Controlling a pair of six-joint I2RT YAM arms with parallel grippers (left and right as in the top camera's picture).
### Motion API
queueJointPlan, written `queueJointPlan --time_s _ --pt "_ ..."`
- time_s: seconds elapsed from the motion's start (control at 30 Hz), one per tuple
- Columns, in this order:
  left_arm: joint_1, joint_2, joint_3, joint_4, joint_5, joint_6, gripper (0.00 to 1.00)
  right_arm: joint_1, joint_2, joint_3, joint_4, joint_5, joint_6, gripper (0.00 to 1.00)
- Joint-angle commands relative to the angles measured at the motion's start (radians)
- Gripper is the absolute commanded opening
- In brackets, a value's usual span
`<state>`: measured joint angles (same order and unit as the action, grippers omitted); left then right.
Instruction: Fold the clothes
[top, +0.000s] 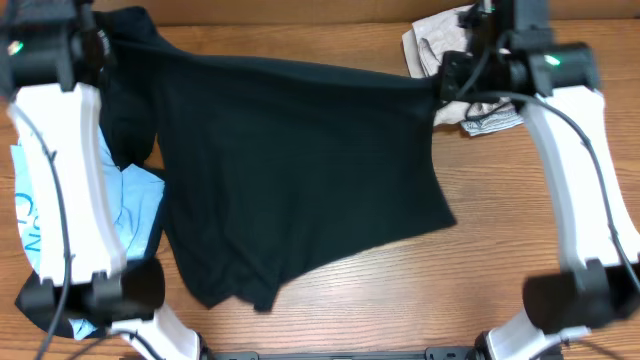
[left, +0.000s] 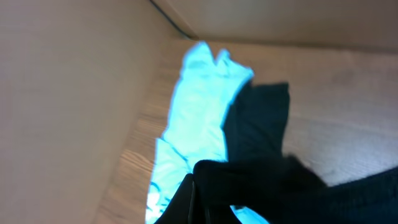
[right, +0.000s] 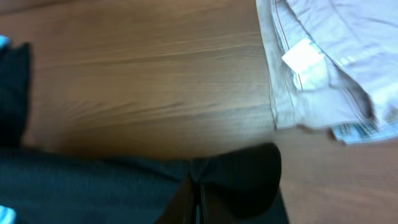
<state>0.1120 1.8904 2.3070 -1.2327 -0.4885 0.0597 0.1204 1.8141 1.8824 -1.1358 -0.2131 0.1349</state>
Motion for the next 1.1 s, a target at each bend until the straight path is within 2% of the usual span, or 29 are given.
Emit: queueJointPlan --time_s 0.0,0.17,0.43,0.7,1.07 --pt "0.014 0.083 0.006 0.005 0.071 0.008 0.04 -0.009 0.098 -0.005 0.054 0.054 -0.008 0.04" --pt "0.012 0.236 0.006 -0.064 0.314 0.002 0.04 -0.011 0.204 -0.005 0.103 0.055 -0.005 0.04" --pt "0.011 0.404 0.006 -0.214 0.565 -0.049 0.04 -0.011 0.262 -0.007 0.076 0.097 -0.006 0.04" --pt "0.004 0.52 0.005 -0.377 0.582 -0.036 0.04 -0.011 0.291 -0.018 0.037 0.112 -0.01 0.04" --pt "-0.016 0.469 0.005 -0.457 0.552 -0.011 0.04 -0.011 0.291 -0.102 0.031 0.126 -0.013 0.04"
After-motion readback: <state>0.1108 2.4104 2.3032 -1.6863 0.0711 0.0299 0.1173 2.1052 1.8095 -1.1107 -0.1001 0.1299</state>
